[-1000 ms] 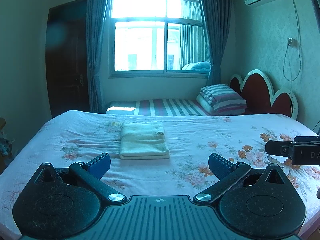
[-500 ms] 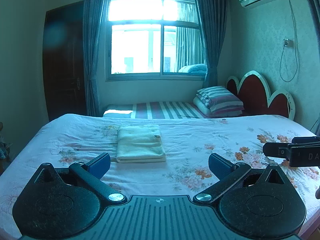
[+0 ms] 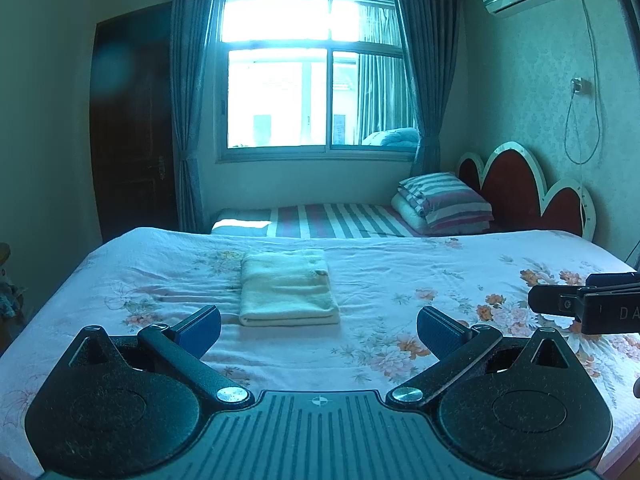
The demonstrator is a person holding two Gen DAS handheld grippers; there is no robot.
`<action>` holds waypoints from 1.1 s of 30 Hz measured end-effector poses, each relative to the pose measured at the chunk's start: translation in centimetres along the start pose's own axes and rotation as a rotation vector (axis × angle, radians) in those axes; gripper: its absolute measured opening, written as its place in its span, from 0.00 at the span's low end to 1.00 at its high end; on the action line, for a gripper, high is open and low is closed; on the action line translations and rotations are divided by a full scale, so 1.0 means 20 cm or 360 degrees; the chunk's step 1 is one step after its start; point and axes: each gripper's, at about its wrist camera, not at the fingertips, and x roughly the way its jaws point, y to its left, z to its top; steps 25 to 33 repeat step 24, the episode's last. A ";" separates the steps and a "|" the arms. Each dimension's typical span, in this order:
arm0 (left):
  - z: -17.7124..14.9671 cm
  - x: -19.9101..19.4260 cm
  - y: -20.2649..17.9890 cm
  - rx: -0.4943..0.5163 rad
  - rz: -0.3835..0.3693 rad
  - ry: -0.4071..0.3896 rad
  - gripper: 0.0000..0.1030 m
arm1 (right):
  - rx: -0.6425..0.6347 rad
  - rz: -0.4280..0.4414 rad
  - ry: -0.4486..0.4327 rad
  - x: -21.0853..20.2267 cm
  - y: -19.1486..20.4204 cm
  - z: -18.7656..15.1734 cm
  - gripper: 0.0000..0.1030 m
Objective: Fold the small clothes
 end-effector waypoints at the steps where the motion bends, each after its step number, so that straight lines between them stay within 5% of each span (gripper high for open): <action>1: 0.00 0.00 0.00 -0.0001 -0.0001 0.0001 1.00 | -0.0001 0.0002 0.0000 0.00 0.00 0.00 1.00; 33: 0.02 -0.02 0.01 -0.0005 0.0013 -0.0043 1.00 | -0.0021 0.0022 -0.0011 -0.01 -0.02 0.01 1.00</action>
